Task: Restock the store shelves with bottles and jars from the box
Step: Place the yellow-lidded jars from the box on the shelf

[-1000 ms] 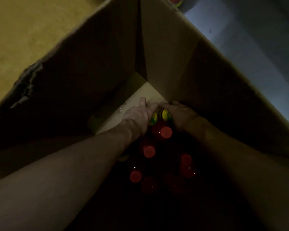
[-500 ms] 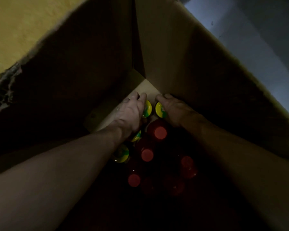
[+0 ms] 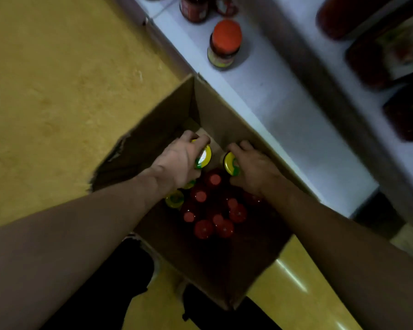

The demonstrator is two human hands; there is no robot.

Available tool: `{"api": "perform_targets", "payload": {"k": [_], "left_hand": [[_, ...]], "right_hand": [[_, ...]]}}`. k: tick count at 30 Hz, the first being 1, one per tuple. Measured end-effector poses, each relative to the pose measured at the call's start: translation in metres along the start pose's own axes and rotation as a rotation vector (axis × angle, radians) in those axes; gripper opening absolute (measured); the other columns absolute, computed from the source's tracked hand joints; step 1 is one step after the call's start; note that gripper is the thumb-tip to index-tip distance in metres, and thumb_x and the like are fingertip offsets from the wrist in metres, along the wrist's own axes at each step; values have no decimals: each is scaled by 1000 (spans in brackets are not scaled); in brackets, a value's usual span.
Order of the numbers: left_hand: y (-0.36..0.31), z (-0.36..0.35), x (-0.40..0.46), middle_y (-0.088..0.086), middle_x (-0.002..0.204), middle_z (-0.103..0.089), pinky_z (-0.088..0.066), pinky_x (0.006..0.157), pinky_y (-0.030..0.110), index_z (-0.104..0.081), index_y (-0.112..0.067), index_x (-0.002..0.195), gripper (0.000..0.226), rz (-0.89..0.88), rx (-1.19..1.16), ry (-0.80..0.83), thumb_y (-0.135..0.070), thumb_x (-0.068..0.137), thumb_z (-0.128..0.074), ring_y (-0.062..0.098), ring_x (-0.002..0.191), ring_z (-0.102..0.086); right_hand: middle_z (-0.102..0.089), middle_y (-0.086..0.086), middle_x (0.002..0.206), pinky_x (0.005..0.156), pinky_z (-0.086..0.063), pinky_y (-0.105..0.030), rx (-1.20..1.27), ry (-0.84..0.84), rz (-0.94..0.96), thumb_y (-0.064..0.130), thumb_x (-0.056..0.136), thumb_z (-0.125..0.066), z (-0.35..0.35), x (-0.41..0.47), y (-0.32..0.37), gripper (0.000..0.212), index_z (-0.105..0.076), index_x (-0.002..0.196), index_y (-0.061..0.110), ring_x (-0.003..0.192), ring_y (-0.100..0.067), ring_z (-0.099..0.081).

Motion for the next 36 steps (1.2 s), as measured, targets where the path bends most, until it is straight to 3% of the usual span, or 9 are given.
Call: {"api": "perform_targets", "payload": {"k": [2,5,10,15,20,23,28,33,36], "left_hand": [[-25,35,-31,8,146,-39,-44,111,39,-36,-26,149,86,-16,20,-9,-18,79,-85,35,127,-55],[-66,92,-82,7,137,-44,-47,106,44,-40,-20,145,87,-83,19,-40,-20,73,-89,35,118,-57],[-131,194,-169,14,124,-55,-46,97,47,-50,-7,133,70,-136,-28,-122,-27,76,-85,36,111,-59],[-195,296,-265,12,134,-53,-42,99,34,-47,-11,142,79,-140,-40,-181,-14,73,-85,32,122,-54],[-252,384,-356,12,123,-58,-50,96,43,-53,-11,136,77,-191,21,-320,-21,68,-86,32,112,-59],[-275,427,-403,11,117,-63,-49,91,35,-59,-9,132,72,-242,41,-436,-20,67,-88,28,107,-60],[-297,499,-480,-2,108,-58,-43,82,20,-60,-15,127,67,-253,138,-605,-21,67,-90,17,96,-58],[-299,554,-535,-1,104,-59,-51,80,35,-58,-17,123,64,-212,208,-732,-28,69,-91,20,91,-60],[-286,579,-555,1,110,-62,-53,84,39,-53,-19,126,68,-182,199,-778,-32,70,-90,20,96,-61]], "right_hand": [[-44,-10,137,94,-52,-46,13,-51,29,29,71,-89,37,-38,17,89,-41,145,19,118,-41,-57],[-48,-9,136,86,-47,-38,45,-117,27,30,70,-89,93,-98,44,84,-42,140,19,116,-36,-56],[-48,-7,133,79,-40,-34,97,-185,38,34,74,-84,180,-198,87,81,-42,141,21,113,-35,-55],[-48,-7,134,85,-47,-41,69,-277,76,38,76,-84,270,-302,135,84,-40,145,21,118,-36,-54],[-49,-6,136,91,-48,-41,59,-408,163,39,75,-84,355,-396,180,84,-42,146,25,121,-36,-54],[-48,-4,132,84,-48,-41,7,-466,234,42,74,-81,392,-436,204,83,-41,144,27,119,-36,-54],[-47,-3,135,94,-51,-47,-93,-564,373,46,74,-82,458,-496,258,88,-37,147,27,125,-34,-50],[-48,0,136,89,-52,-45,-89,-650,500,44,74,-81,506,-536,311,86,-37,146,28,123,-30,-51],[-53,2,137,79,-45,-38,-72,-695,529,42,73,-82,526,-549,335,82,-38,141,28,121,-29,-54]]}}
Point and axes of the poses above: each hand's wrist, its own x-axis towards the middle knuckle, its own z-axis out of the back of the hand, y = z × x, the point moved 7 cm from there along x, towards the middle knuckle
